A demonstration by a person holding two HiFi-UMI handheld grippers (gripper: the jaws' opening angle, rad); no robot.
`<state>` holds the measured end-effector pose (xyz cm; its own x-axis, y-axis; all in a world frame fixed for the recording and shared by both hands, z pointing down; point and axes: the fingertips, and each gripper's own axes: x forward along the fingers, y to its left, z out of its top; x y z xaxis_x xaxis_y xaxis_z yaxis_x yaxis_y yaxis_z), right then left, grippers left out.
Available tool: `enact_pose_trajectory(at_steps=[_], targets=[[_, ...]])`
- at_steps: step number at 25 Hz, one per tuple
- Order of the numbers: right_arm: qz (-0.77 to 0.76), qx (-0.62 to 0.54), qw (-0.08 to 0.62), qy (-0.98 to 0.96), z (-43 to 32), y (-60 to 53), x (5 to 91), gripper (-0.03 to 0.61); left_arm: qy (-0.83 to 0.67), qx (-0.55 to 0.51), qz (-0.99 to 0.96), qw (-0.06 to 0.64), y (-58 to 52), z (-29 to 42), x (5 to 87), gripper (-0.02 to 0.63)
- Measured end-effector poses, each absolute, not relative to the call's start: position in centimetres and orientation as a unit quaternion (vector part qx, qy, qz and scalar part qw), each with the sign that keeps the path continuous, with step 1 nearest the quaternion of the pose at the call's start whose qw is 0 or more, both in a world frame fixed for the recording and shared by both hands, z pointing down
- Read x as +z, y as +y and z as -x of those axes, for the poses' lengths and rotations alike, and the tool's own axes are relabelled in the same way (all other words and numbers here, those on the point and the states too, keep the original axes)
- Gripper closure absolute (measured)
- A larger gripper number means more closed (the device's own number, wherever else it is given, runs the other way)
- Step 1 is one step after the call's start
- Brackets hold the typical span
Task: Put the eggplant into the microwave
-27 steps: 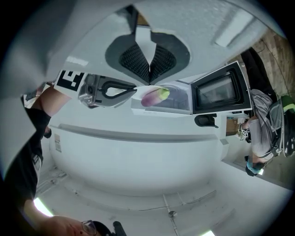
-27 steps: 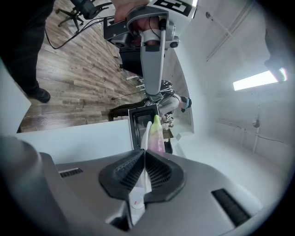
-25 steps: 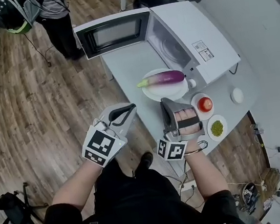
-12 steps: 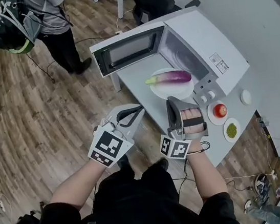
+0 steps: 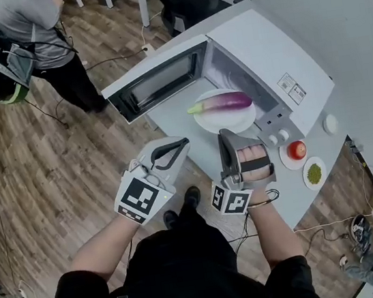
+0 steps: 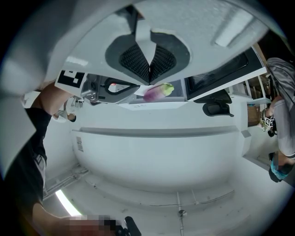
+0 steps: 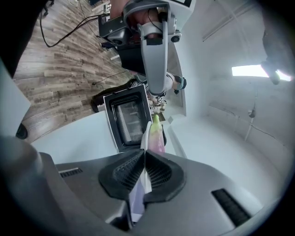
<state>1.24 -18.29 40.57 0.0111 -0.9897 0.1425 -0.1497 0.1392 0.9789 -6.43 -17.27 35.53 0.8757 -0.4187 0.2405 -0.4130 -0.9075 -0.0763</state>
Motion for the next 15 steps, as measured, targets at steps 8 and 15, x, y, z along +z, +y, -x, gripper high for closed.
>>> enact_pose_trajectory(at_steps=[8, 15], targets=[[-0.515, -0.405, 0.504, -0.563, -2.0, -20.5, 41.2, 0.554, 0.206, -0.151, 0.967, 0.009, -21.0, 4.7, 37.1, 0.604], [-0.540, -0.374, 0.543, -0.523, -2.6, -22.4, 42.1, 0.554, 0.160, -0.156, 0.973, 0.064, -23.5, 3.6, 37.4, 0.604]])
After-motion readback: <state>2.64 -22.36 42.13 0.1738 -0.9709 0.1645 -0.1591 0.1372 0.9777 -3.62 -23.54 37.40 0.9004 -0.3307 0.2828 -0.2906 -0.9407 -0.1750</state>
